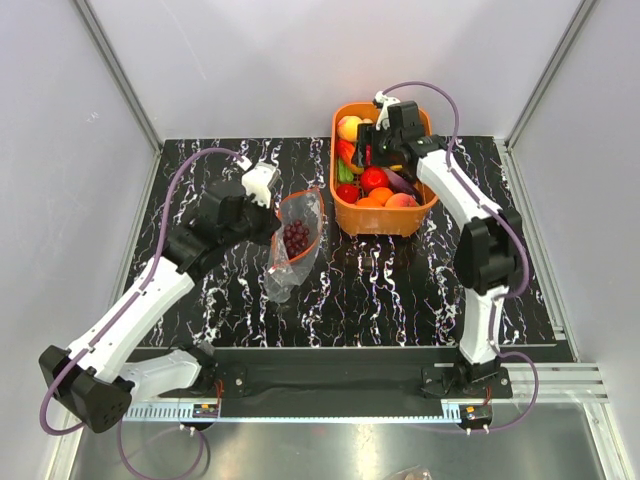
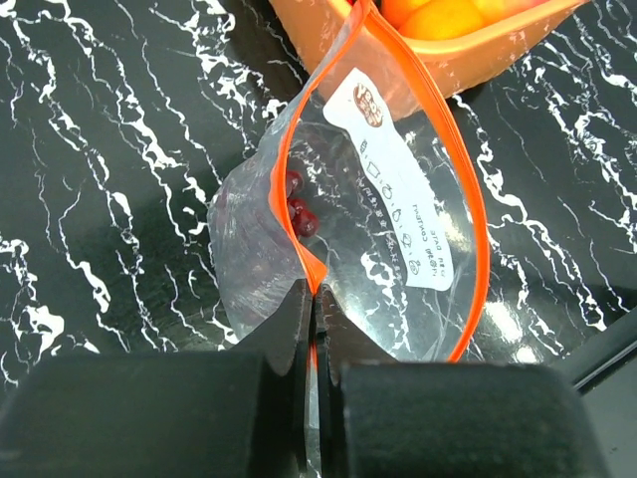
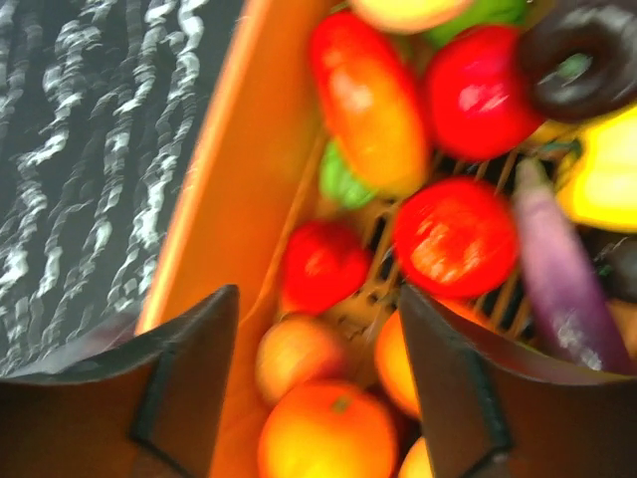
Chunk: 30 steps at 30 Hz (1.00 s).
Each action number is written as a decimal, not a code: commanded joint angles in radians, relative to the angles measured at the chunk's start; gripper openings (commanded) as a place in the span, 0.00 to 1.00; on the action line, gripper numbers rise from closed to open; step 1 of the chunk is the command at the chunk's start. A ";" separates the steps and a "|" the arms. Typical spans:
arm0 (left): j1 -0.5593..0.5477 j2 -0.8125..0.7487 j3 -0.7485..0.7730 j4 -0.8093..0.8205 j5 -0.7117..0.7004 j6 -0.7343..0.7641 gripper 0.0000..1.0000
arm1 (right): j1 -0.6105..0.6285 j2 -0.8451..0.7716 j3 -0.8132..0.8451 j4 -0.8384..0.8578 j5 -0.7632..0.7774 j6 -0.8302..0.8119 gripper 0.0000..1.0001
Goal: Place the food in the zip-top bag and seal the zipper
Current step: Pick up the fake fruit from the bin.
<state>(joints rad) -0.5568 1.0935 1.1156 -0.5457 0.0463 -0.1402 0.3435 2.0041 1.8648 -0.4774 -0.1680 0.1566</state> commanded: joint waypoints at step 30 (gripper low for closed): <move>0.003 -0.023 -0.023 0.087 -0.010 0.010 0.00 | -0.034 0.418 0.441 0.052 -0.179 -0.026 0.32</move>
<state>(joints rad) -0.5568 1.0927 1.0897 -0.5140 0.0486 -0.1394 0.3023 2.5420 2.3939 -0.5179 -0.2935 0.1219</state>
